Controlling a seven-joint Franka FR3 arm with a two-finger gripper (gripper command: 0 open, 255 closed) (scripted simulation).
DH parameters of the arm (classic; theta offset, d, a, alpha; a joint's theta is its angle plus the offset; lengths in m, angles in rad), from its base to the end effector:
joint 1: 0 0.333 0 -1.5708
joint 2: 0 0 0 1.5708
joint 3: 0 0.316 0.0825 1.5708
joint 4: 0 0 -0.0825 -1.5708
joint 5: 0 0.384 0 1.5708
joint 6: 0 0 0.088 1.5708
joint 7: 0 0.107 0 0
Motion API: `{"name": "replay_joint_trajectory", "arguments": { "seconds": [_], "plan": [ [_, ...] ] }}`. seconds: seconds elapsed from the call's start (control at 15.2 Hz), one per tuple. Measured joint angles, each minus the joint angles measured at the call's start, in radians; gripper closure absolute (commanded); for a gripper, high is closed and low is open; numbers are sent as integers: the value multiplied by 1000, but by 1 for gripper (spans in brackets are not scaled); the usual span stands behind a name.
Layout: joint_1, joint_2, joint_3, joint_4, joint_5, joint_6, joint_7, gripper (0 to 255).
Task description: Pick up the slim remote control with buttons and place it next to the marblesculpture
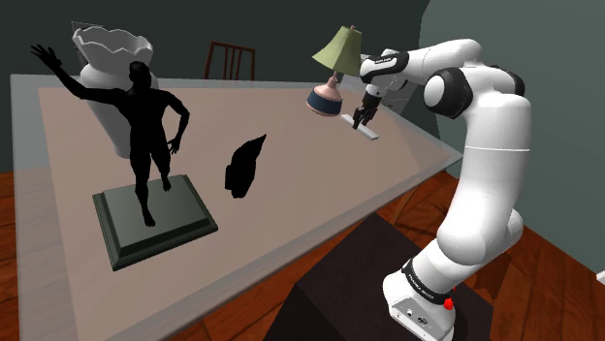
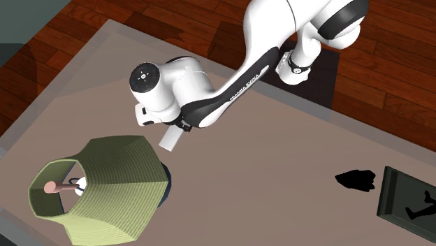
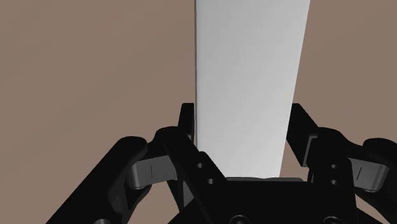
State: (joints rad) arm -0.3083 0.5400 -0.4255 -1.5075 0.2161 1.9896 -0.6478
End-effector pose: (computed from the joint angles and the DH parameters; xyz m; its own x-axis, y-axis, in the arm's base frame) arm 0.5535 -0.4183 0.3722 0.9924 -0.1218 -0.0162 -0.1217 -0.9925 0.0096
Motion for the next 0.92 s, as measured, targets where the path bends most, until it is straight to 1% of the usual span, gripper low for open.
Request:
{"name": "replay_joint_trajectory", "arguments": {
  "seconds": [0.92],
  "plan": [
    [-7, -38, -13, 136, -21, -169, 15, 255]
  ]
}}
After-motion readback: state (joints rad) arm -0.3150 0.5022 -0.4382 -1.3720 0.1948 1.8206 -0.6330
